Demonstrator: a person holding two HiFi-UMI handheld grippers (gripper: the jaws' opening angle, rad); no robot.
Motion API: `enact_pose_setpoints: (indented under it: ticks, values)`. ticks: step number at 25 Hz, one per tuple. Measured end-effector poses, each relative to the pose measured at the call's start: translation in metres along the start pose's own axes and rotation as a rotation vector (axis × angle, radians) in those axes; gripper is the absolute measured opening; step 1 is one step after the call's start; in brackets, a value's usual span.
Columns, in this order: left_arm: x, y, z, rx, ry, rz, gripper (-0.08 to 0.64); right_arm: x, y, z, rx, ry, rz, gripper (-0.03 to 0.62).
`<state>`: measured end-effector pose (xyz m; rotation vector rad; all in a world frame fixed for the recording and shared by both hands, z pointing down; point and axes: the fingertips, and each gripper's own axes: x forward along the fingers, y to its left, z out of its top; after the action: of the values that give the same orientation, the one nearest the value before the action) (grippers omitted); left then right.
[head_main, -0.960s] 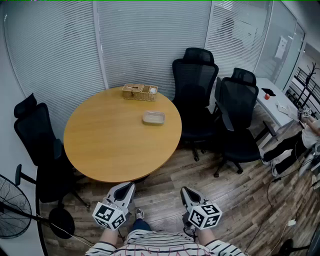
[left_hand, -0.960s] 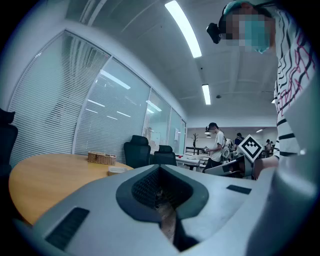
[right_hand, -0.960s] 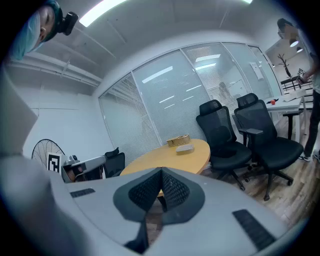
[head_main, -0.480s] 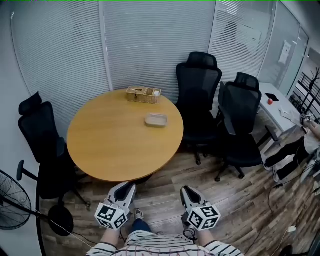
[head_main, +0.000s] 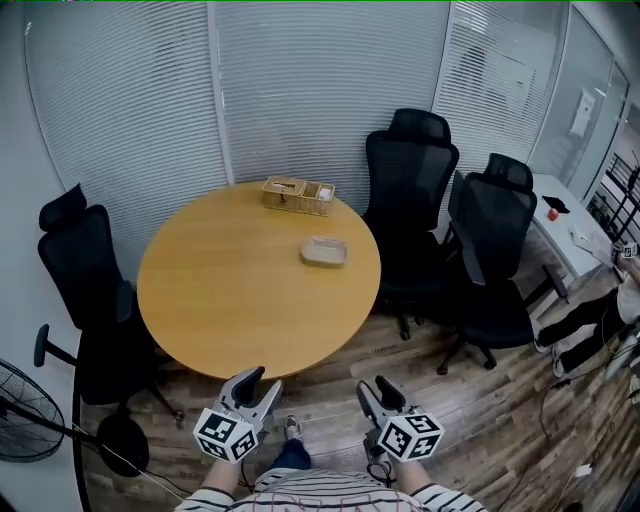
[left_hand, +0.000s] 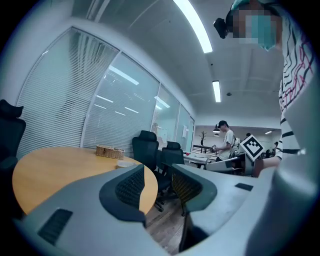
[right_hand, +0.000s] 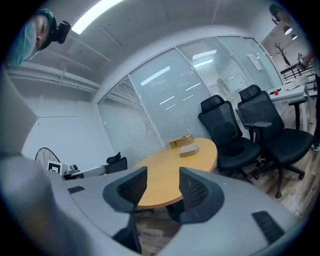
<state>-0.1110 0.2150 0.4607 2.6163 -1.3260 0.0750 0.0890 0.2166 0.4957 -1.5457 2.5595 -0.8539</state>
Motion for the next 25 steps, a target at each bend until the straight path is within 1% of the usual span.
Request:
enact_pose_setpoints:
  ticks: [6,12,15,21,25]
  values:
    - [0.038,0.061,0.020,-0.001,-0.009,-0.015,0.144,0.066,-0.011,0.028,-0.012,0.005,-0.047,0.195]
    - [0.077,0.121,0.031,-0.015,0.000,-0.027,0.144,0.128,-0.021,0.053,0.001,-0.008,-0.094,0.195]
    - [0.100,0.148,0.034,-0.019,0.012,-0.043,0.146,0.155,-0.029,0.065,0.020,-0.030,-0.122,0.195]
    - [0.147,0.181,0.043,-0.001,0.025,-0.102,0.144,0.191,-0.048,0.079,0.050,-0.067,-0.181,0.195]
    - [0.175,0.195,0.045,-0.022,0.036,-0.113,0.146,0.206,-0.061,0.084,0.063,-0.062,-0.209,0.195]
